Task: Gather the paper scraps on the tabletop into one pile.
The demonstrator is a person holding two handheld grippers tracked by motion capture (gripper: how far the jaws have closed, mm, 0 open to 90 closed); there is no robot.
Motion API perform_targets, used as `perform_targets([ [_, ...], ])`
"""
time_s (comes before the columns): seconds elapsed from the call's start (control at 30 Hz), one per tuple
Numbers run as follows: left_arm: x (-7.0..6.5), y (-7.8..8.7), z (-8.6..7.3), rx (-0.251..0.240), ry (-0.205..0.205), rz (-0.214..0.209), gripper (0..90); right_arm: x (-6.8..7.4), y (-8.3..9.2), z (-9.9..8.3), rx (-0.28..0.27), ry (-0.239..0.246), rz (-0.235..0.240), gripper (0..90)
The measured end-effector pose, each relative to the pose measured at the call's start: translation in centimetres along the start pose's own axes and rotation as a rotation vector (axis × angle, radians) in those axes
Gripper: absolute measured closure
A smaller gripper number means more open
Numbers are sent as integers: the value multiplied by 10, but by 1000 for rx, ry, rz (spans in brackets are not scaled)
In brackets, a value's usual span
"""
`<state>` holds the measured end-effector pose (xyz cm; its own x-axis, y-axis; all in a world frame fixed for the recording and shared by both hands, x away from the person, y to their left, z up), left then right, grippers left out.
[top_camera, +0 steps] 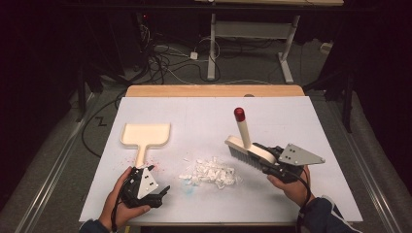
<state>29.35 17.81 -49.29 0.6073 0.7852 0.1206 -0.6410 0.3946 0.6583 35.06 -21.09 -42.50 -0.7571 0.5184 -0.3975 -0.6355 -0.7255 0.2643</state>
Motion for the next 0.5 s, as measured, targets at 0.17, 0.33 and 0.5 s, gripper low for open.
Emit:
perform_targets([
  [0.17,0,-1,0,3,0,-4,171,-17,9,-27,72,-68,-81,682],
  [0.33,0,0,0,6,-3,-4,171,-26,22,-47,171,-120,-79,680],
  [0.5,0,-1,-1,7,-5,-7,171,-27,32,-51,207,-147,-68,681],
])
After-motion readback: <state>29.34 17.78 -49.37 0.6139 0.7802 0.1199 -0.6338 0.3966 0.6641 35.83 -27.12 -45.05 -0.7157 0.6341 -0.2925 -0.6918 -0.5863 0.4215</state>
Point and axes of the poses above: each handheld gripper's, and its own axes: y roughly backward along the jaws, z roughly out of its top, x roughly to its left, the point moved 3 cm from there along -y, roughly forward along the jaws, and after that the axes turned 14 degrees about y, right-handed, at the moved point
